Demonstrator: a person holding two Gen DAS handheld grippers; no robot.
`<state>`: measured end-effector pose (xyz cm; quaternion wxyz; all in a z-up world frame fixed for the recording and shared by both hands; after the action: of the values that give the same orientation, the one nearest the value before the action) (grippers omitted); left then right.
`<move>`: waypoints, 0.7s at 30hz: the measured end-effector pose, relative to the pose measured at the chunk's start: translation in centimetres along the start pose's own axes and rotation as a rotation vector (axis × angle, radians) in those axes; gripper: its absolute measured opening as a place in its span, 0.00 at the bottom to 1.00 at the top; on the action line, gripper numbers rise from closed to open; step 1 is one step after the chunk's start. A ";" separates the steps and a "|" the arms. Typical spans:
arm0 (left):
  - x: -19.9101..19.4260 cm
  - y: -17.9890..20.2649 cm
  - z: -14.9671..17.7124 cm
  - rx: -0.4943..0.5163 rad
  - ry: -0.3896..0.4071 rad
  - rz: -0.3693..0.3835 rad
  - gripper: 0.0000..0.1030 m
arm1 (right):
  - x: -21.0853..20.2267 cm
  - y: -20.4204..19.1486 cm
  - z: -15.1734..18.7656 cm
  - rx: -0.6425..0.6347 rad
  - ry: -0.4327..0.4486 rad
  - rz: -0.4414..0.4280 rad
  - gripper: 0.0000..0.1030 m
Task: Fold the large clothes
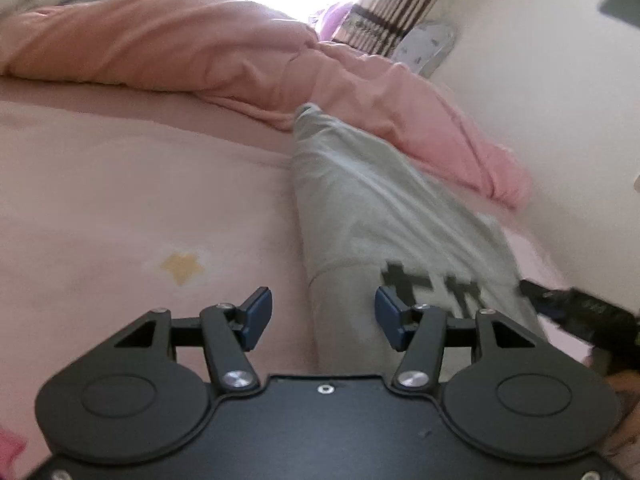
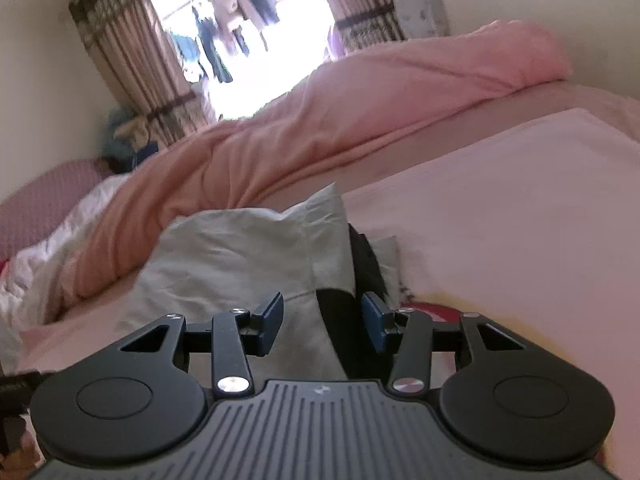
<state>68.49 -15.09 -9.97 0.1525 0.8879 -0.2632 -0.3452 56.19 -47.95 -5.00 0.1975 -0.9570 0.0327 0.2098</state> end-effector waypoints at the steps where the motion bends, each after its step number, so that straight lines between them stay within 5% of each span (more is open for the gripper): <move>1: 0.7 0.0 -0.5 0.005 0.004 0.008 0.55 | 0.5 -0.4 -0.2 -0.015 0.010 -0.002 0.54; 5: 3.1 0.2 -1.9 -0.028 -0.007 0.064 0.55 | 2.2 -1.6 -0.5 -0.033 0.013 0.003 0.62; 8: 4.2 0.6 -2.4 -0.061 -0.011 0.092 0.47 | 2.2 -1.4 -0.9 -0.008 0.020 0.039 0.06; 11: 3.9 1.6 -2.9 0.018 0.004 0.081 0.39 | 0.5 -1.4 -1.6 -0.013 0.092 0.072 0.05; 17: 6.9 2.1 -2.9 0.132 -0.015 -0.013 0.44 | 3.8 0.7 0.3 0.033 0.004 0.132 0.05; 19: 6.7 2.2 -3.2 0.120 -0.016 -0.024 0.44 | 3.1 0.6 0.1 0.033 0.001 0.123 0.08; 21: 4.9 2.9 -3.2 0.122 -0.012 -0.052 0.38 | 1.0 0.2 -0.1 0.036 0.001 0.110 0.22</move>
<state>72.77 -19.93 -8.98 0.0877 0.9000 -0.2615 -0.3376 57.09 -48.20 -5.39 0.2027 -0.9502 0.0890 0.2192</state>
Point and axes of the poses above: each gripper's, at about its wrist camera, not at the fingertips, and x roughly the way its jaws point, y to its right, z to its underside, the point moved 3 cm from there along x, roughly the way its jaws point, and after that the axes turned 1 degree about z, right-handed, at the moved point
